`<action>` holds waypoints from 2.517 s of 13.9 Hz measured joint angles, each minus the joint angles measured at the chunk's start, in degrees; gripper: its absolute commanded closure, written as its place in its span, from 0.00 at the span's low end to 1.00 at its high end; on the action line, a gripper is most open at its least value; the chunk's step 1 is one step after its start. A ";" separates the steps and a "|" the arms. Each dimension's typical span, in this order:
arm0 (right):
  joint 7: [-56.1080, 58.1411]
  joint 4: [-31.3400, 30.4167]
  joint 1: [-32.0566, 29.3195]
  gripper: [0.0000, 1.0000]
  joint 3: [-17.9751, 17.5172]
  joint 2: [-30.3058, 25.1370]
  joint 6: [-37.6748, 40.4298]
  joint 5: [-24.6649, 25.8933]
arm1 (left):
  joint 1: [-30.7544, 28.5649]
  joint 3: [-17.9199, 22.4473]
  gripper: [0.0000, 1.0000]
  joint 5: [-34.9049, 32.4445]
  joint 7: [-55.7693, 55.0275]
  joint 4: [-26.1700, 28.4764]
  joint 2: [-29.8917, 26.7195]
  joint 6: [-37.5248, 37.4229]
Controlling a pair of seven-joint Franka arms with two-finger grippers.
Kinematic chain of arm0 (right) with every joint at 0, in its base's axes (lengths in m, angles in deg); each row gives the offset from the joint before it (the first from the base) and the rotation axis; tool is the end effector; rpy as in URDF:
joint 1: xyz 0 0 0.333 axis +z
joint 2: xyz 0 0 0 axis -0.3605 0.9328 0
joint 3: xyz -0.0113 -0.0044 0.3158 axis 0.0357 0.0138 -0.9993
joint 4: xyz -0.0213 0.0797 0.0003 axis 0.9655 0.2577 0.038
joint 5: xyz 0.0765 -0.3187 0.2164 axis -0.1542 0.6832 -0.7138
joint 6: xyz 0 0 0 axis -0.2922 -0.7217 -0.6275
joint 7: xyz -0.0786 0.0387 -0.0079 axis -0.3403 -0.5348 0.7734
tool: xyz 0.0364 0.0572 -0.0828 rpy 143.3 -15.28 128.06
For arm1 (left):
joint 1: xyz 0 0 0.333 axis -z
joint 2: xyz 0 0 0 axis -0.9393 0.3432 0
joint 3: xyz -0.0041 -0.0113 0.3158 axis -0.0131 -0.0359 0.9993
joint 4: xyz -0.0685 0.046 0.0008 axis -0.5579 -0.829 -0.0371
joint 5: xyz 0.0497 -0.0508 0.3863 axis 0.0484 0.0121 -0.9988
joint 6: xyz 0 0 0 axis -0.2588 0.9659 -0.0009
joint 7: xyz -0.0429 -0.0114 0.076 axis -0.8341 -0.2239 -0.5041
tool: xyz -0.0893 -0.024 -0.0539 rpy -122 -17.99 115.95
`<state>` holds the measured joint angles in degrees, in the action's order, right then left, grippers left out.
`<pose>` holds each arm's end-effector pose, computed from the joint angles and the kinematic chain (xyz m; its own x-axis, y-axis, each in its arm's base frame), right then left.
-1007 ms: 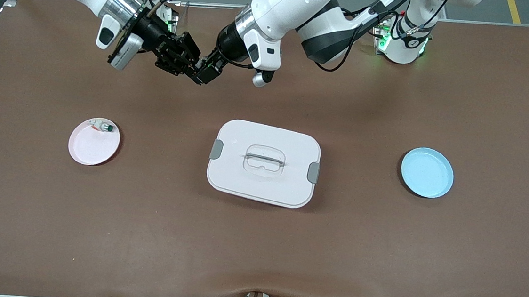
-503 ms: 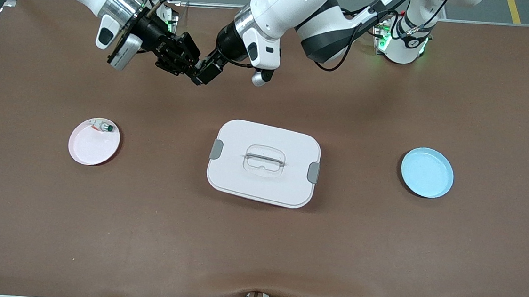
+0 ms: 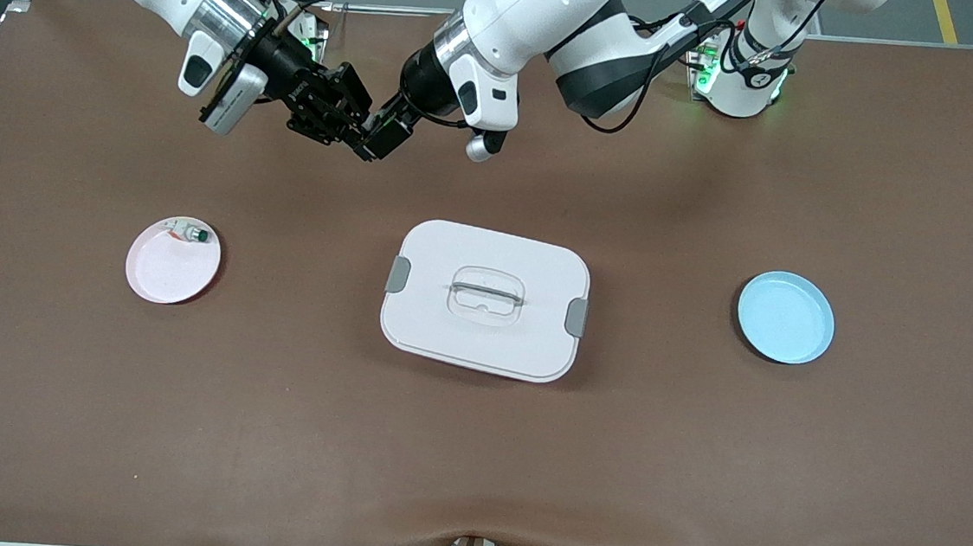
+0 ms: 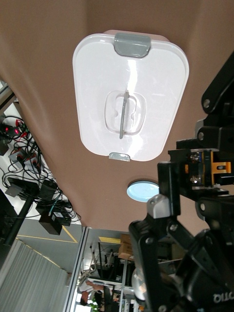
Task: Transfer orange switch to right arm and place
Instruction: 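Grasp the orange switch with the right gripper from the left gripper, then carry the switch to the white plate while the left gripper withdraws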
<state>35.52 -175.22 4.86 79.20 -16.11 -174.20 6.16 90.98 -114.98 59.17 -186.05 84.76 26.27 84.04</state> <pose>0.4276 0.2488 0.5372 0.9516 -0.1632 0.2603 0.0798 -0.6870 -0.7223 0.4316 -0.5665 0.5421 0.3539 0.6897 -0.6318 0.9291 -0.1816 0.3222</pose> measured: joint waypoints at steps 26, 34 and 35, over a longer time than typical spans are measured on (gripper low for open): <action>76.60 0.03 -35.24 1.00 1.26 14.68 18.69 45.95 | -31.64 0.07 0.00 -0.57 50.49 17.10 -25.71 -41.46; 81.47 0.76 -38.33 1.00 1.25 22.84 13.15 55.74 | -40.98 0.28 0.00 -0.57 90.82 17.18 -27.72 -48.06; 82.55 0.78 -38.84 1.00 1.25 24.29 11.46 55.77 | -41.55 0.43 0.00 -0.57 93.39 17.16 -27.76 -48.05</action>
<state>118.08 -174.44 -33.98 80.45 8.18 -162.74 61.94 49.42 -114.56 58.60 -92.65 101.92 -1.49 35.99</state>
